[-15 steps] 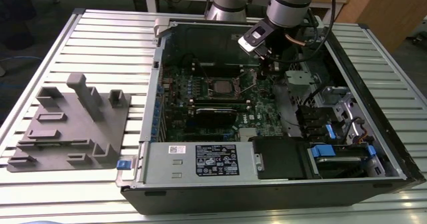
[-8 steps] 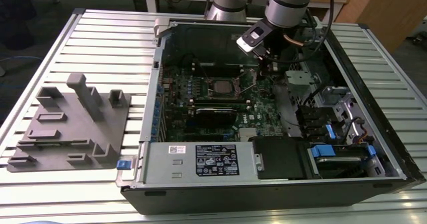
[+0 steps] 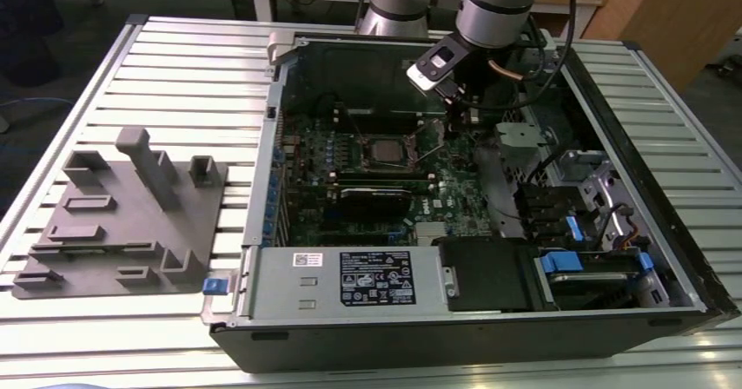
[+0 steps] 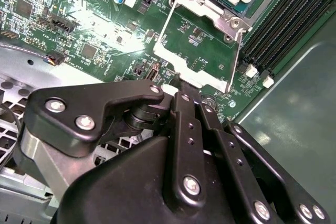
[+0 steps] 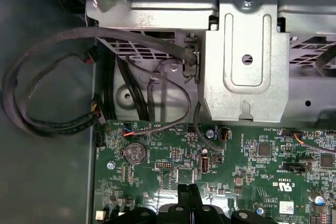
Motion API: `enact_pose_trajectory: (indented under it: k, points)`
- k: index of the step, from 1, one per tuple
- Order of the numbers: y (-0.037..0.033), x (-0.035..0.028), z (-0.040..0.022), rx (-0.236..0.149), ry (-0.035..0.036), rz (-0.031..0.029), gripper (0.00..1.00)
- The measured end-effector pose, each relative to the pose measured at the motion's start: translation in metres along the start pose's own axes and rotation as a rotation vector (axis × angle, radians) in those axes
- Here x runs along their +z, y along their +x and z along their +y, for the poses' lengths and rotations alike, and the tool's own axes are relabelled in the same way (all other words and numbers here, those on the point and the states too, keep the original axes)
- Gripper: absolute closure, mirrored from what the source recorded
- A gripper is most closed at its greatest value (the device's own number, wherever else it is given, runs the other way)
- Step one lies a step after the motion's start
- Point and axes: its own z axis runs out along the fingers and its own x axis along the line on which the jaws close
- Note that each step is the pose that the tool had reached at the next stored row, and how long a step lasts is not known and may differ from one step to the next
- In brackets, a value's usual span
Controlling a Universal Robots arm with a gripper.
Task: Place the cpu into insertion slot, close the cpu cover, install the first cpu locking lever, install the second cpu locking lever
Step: 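Close the cpu cover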
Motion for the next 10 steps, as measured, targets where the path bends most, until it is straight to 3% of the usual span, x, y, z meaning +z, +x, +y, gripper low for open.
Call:
enact_pose_trajectory:
  k: [10]
  points:
    - [0.0001,0.0001,-0.0038,0.000,0.0000,0.0000,0.89]
